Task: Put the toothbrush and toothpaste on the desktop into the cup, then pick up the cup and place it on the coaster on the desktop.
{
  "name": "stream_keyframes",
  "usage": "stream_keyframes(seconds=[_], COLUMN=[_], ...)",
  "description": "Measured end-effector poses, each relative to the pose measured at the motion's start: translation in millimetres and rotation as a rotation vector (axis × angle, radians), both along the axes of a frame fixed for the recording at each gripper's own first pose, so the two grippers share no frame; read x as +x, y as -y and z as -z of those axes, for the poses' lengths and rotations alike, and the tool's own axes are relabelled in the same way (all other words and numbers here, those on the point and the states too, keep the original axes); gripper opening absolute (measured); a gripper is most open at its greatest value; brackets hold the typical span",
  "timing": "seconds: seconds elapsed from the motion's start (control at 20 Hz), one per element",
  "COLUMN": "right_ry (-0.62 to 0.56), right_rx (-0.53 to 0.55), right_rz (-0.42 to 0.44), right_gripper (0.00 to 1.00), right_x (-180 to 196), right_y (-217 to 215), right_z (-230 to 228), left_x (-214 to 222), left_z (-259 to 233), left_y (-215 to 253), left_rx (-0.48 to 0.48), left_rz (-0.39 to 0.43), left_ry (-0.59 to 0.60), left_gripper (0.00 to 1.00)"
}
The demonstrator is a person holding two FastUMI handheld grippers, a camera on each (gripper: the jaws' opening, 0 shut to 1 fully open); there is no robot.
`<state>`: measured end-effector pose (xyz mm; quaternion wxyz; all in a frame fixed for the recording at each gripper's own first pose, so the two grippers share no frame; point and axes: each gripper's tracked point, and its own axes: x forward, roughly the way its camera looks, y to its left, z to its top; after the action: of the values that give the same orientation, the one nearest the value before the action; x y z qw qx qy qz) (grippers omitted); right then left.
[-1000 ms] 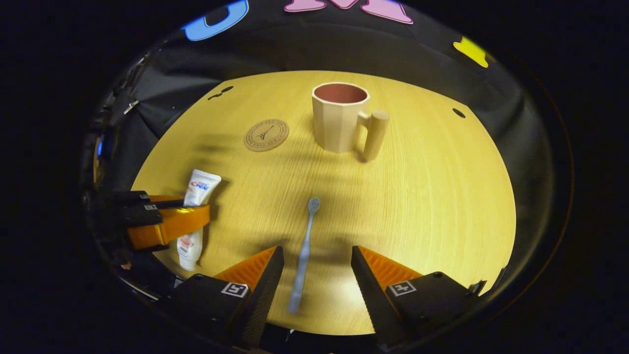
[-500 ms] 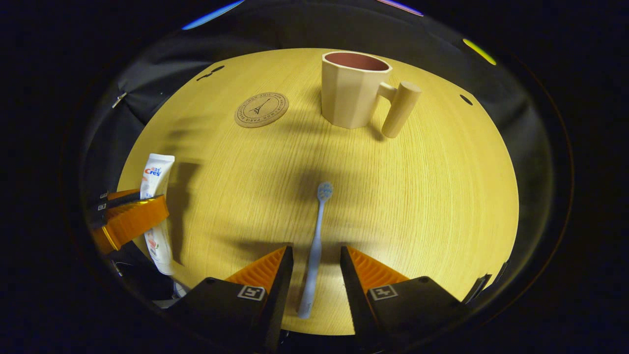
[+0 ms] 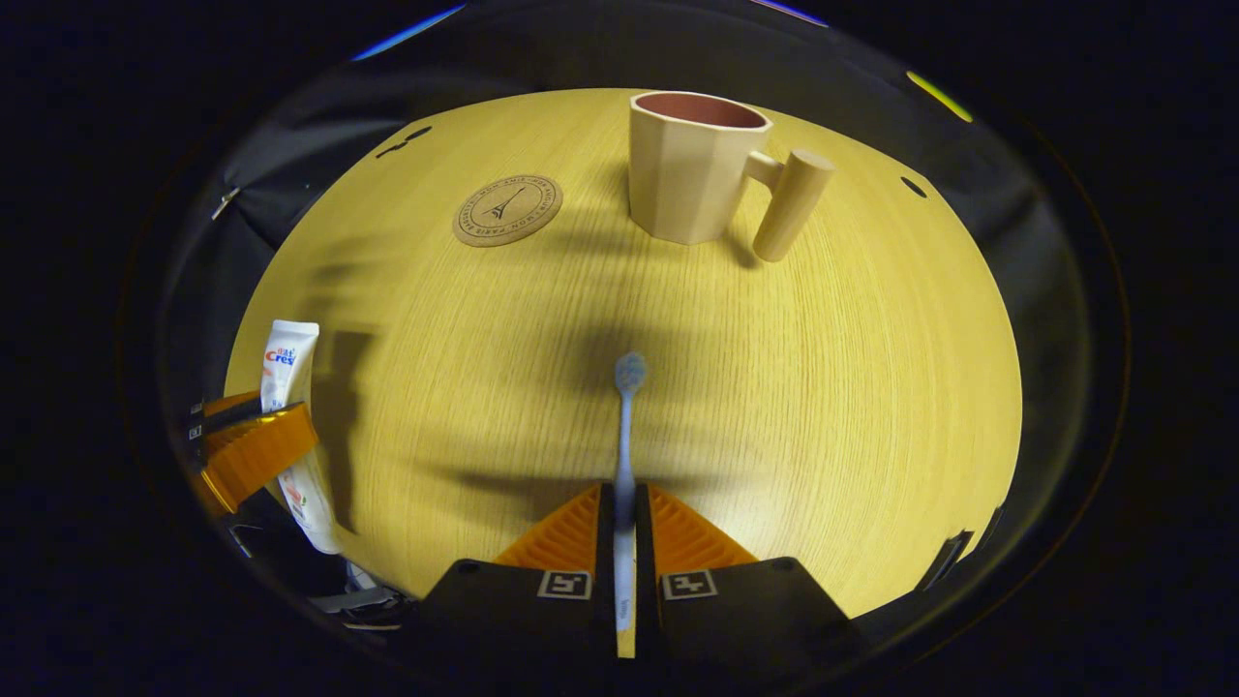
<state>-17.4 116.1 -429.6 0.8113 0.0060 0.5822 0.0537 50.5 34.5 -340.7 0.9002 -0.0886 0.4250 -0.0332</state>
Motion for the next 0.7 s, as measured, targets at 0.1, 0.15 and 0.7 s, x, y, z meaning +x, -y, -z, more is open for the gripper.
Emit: stream_keyframes(seconds=[0.1,0.15,0.7], right_ry=[0.019,0.032,0.371], right_rx=[0.001,0.013,0.275], right_rz=[-0.006,-0.020,0.056], right_gripper=[0.10,0.09,0.09], right_x=[-1.0,-3.1,27.3], right_y=[1.7,1.2,28.2], right_z=[-2.0,-0.9,-104.2], left_x=[-0.2,-0.3,59.6], left_z=[-2.3,-3.8,-124.1], left_y=[2.3,3.5,55.0], left_rx=[-0.009,-0.015,-0.224], left_rz=[-0.004,-0.008,0.055], left_ry=[0.010,0.016,0.415], left_gripper=[0.25,0.30,0.24])
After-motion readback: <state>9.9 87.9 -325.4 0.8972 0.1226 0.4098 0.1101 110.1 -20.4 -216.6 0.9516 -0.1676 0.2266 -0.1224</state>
